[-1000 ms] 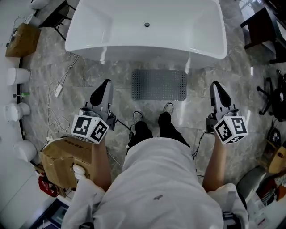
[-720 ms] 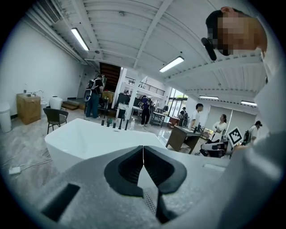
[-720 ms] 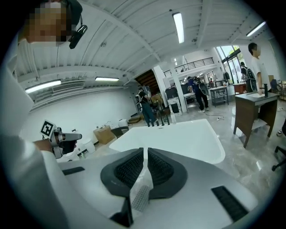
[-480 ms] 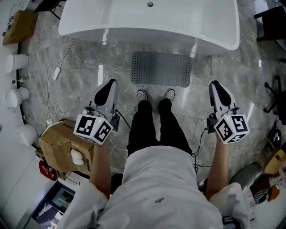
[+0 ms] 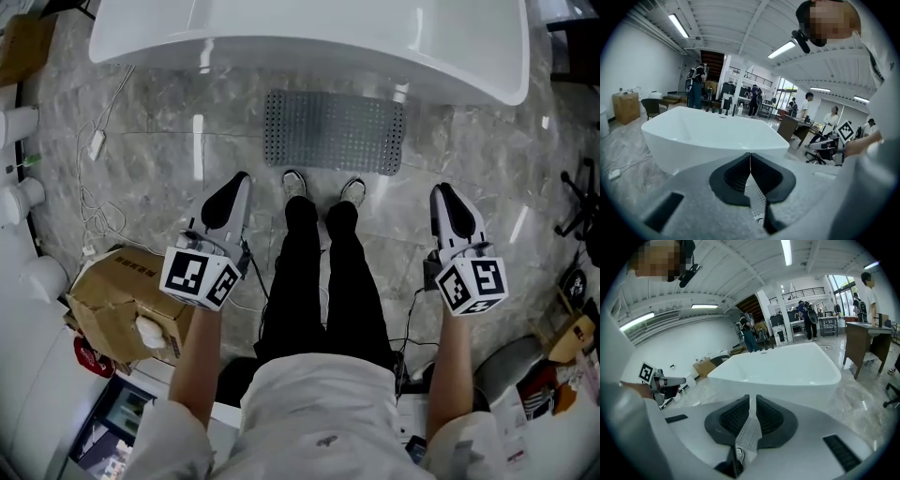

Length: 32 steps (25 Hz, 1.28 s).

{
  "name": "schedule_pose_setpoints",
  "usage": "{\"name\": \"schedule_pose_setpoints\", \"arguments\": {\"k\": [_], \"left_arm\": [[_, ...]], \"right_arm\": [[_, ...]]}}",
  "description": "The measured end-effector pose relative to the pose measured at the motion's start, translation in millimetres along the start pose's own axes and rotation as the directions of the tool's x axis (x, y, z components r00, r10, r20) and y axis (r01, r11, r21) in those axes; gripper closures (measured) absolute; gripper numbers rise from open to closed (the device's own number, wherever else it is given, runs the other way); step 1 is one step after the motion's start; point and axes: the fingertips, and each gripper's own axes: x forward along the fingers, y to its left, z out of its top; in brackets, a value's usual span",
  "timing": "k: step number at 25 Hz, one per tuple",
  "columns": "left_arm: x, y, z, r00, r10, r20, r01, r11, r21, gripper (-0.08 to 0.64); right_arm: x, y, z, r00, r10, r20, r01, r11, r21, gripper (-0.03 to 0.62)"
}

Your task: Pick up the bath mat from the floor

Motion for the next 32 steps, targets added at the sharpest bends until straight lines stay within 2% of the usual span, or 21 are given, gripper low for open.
{"name": "schedule_pose_setpoints", "arguments": {"k": [5, 12, 20, 24, 27, 32], "left_arm": [[35, 37, -49, 0.999, 0.011, -0.053, -0.012, 1.0, -0.024, 0.546], [63, 79, -137, 0.984, 0.021, -0.177, -0.041, 0.993, -0.111, 0.546], [115, 105, -220, 0.965, -0.024, -0.262, -0.01, 0.992, -0.126, 0.546], [135, 118, -263, 0.949, -0.04, -0.314, -0.012, 0.987, -0.163, 0.545], [147, 134, -293, 0.936, -0.03, -0.351, -0.044, 0.979, -0.199, 0.545], [171, 164, -343, 0.908, -0.016, -0.418, -0.079, 0.975, -0.208, 0.522]], "right_arm": [[39, -18, -43, 0.998, -0.038, -0.046, 0.038, 0.999, 0.016, 0.583], [96, -27, -115, 0.987, -0.066, -0.148, 0.069, 0.998, 0.01, 0.58], [156, -61, -189, 0.97, -0.088, -0.226, 0.098, 0.995, 0.035, 0.498], [182, -80, -230, 0.953, -0.098, -0.287, 0.112, 0.993, 0.034, 0.443], [200, -102, -258, 0.934, -0.114, -0.339, 0.132, 0.991, 0.031, 0.43], [231, -143, -306, 0.905, -0.14, -0.402, 0.168, 0.985, 0.035, 0.422]]}}
